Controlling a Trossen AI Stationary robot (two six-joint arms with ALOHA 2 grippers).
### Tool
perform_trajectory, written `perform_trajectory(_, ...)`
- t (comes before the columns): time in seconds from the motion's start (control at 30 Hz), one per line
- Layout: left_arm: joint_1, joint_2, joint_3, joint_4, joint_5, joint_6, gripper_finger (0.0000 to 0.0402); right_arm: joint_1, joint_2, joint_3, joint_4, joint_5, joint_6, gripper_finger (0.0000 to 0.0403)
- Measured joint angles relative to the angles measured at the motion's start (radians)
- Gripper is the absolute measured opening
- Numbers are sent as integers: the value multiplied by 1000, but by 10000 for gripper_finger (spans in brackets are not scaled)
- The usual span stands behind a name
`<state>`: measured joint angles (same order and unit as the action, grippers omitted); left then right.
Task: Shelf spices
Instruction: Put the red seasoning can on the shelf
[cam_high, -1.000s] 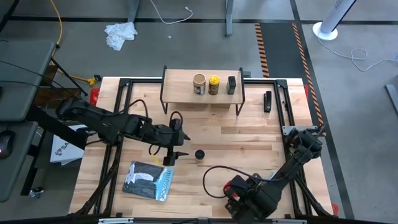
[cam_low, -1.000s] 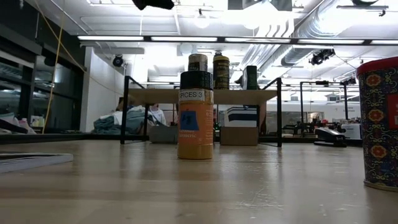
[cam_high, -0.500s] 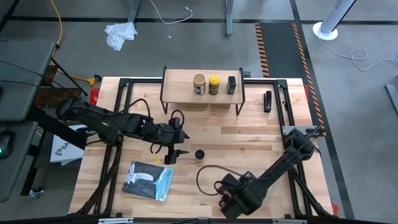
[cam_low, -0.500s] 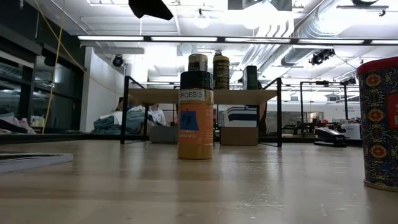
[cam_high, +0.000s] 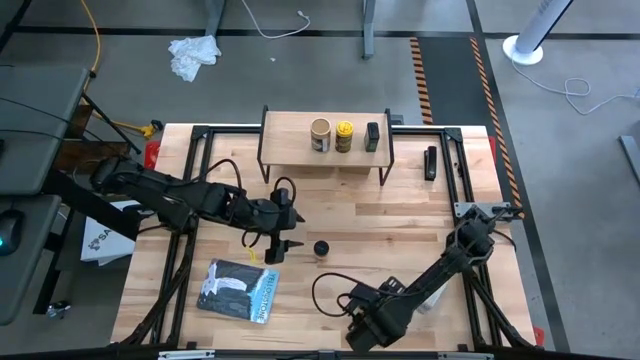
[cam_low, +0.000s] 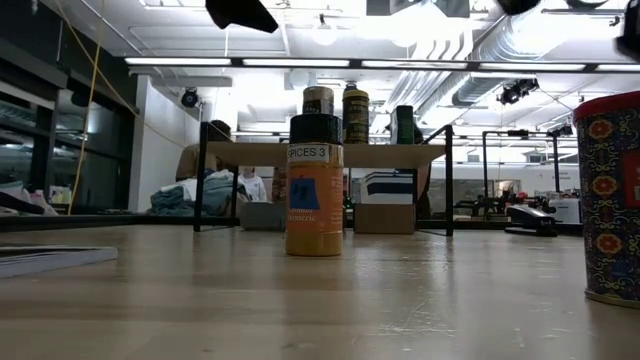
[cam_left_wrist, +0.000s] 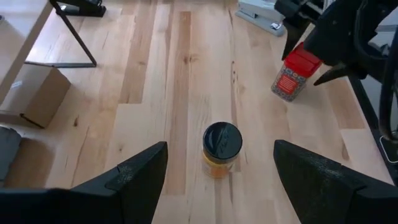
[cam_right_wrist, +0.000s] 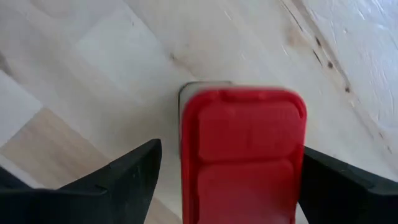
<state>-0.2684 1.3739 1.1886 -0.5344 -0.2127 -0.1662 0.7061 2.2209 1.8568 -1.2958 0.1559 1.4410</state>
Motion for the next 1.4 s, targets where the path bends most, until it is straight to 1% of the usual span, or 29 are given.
perform_trajectory(0.07,0,-2,1,-18,8,-15,290,-7,1,0,6,1,-23,311)
perform_trajectory(0.1,1,-8,1,-45,29,-32,290,-13,1,0,8,6,-29,299)
perform_trajectory(0.17,7,-29,1,-110,82,-78,290,-20,1,0,2,18,-32,260)
perform_trajectory(0.23,8,-69,1,-178,105,-125,290,-26,-3,0,0,29,-40,208)
perform_trajectory(0.27,8,-97,1,-208,104,-143,290,-28,-8,0,0,31,-54,198)
perform_trajectory(0.33,7,-169,1,-243,74,-179,290,-28,-18,0,-1,31,-88,200)
perform_trajectory(0.4,7,-259,1,-260,1,-224,290,-28,-35,18,-31,30,-120,200)
perform_trajectory(0.5,5,-407,1,-255,-178,-285,290,-33,-70,96,-140,43,-185,200)
perform_trajectory(0.6,6,-546,1,-254,-350,-323,290,-68,-92,215,-278,112,-262,200)
perform_trajectory(0.67,6,-622,1,-254,-425,-328,290,-120,-108,290,-274,194,-347,200)
perform_trajectory(0.73,7,-680,2,-254,-476,-320,290,-189,-116,370,-261,260,-439,200)
perform_trajectory(0.83,7,-743,2,-254,-517,-286,290,-321,-119,456,-255,301,-596,200)
perform_trajectory(0.93,7,-772,2,-254,-521,-261,290,-474,-117,500,-177,322,-726,200)
perform_trajectory(1.03,6,-774,2,-255,-504,-219,290,-613,-123,493,-22,292,-830,200)
perform_trajectory(1.1,6,-766,1,-257,-487,-202,290,-691,-121,486,70,230,-879,200)
perform_trajectory(1.17,6,-756,1,-258,-463,-184,290,-758,-115,484,173,175,-892,200)
perform_trajectory(1.3,6,-738,1,-256,-452,-180,290,-850,-88,483,309,124,-935,200)
perform_trajectory(1.4,6,-729,1,-257,-462,-181,290,-894,-69,483,324,78,-967,200)
